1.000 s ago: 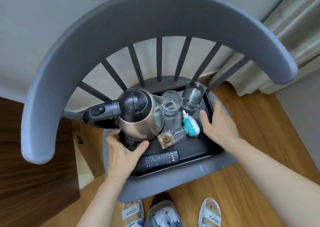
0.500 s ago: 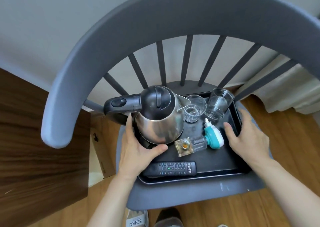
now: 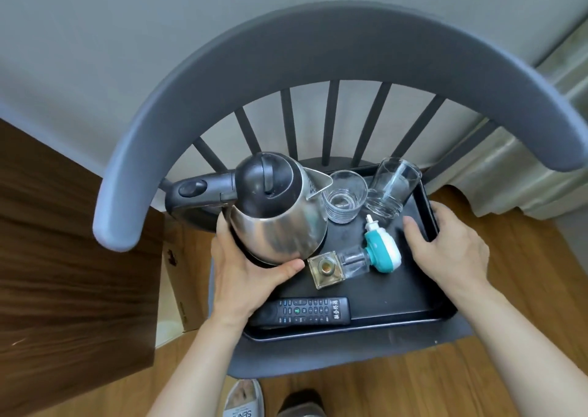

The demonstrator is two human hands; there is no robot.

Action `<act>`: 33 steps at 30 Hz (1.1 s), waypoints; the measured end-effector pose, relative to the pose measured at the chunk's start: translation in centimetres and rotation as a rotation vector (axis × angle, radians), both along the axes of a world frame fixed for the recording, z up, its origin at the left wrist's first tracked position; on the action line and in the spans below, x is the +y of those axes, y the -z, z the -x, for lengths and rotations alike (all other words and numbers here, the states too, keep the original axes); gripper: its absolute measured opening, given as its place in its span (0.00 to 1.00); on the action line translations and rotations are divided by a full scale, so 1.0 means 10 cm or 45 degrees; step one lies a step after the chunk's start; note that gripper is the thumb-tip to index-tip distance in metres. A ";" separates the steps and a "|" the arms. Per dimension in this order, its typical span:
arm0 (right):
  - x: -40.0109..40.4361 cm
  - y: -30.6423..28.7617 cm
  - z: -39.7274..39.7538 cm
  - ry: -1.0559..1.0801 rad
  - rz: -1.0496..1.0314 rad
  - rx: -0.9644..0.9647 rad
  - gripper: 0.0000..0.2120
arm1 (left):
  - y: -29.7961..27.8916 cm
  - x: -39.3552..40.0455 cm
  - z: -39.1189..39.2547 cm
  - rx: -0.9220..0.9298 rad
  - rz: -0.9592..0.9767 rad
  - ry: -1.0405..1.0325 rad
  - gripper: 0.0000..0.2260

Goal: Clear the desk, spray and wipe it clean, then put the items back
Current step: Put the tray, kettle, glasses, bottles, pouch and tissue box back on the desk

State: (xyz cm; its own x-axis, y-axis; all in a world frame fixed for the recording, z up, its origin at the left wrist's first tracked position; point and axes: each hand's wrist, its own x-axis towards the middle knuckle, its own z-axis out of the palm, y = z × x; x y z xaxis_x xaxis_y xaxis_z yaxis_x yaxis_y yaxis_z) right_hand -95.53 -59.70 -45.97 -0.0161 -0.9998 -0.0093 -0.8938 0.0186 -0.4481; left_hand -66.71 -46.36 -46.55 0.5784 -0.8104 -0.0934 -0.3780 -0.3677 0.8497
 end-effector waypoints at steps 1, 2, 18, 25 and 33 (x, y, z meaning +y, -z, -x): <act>0.02 -0.11 0.01 -0.003 -0.006 -0.008 0.21 | -0.10 0.01 0.00 -0.010 -0.001 0.003 0.61; 0.04 -0.23 0.03 0.003 -0.014 -0.015 0.20 | -0.22 0.03 0.01 -0.019 -0.001 0.011 0.60; 0.94 -2.53 0.31 -0.002 -0.021 0.020 0.21 | -2.49 0.77 0.23 -0.030 -0.005 0.056 0.62; 1.16 -3.61 0.22 -0.099 0.033 0.006 0.33 | -3.50 1.13 0.19 -0.023 0.035 -0.015 0.60; 1.29 -4.84 -0.14 -0.367 0.173 -0.049 0.23 | -4.75 1.78 0.04 0.032 0.139 -0.240 0.55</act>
State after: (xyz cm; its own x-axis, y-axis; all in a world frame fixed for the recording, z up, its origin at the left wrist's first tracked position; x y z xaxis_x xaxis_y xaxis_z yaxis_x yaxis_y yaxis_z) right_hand -94.11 -46.85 2.41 0.2660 -0.9552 0.1295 -0.8358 -0.2955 -0.4627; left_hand -67.12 -28.52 0.91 0.7195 -0.6939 -0.0273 -0.2891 -0.3350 0.8968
